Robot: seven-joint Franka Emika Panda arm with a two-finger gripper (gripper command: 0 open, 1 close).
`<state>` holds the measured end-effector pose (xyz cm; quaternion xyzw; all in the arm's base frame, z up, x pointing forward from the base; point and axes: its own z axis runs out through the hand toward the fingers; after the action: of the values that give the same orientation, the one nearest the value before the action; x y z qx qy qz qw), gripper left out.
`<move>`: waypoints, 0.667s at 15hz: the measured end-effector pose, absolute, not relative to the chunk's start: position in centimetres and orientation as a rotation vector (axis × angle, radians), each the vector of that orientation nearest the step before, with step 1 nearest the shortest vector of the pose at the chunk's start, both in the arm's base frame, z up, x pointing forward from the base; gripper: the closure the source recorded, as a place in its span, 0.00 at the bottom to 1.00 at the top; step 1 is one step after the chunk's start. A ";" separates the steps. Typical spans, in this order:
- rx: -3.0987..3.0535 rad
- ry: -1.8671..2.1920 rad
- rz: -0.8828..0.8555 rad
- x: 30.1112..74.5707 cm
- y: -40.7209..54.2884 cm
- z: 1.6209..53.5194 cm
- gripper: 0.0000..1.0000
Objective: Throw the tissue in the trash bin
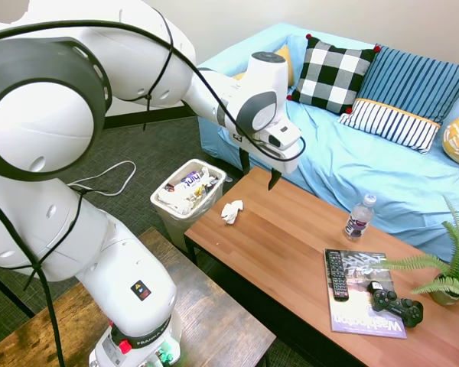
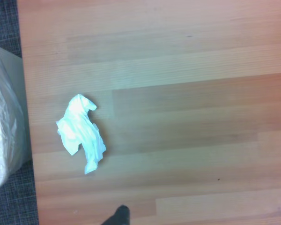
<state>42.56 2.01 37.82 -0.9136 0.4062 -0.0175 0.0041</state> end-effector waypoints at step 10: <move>-2.923 1.177 -0.033 43.7 7.9 31.4 0.00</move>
<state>43.70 7.94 31.44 -0.9275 0.3736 -0.0106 -0.0048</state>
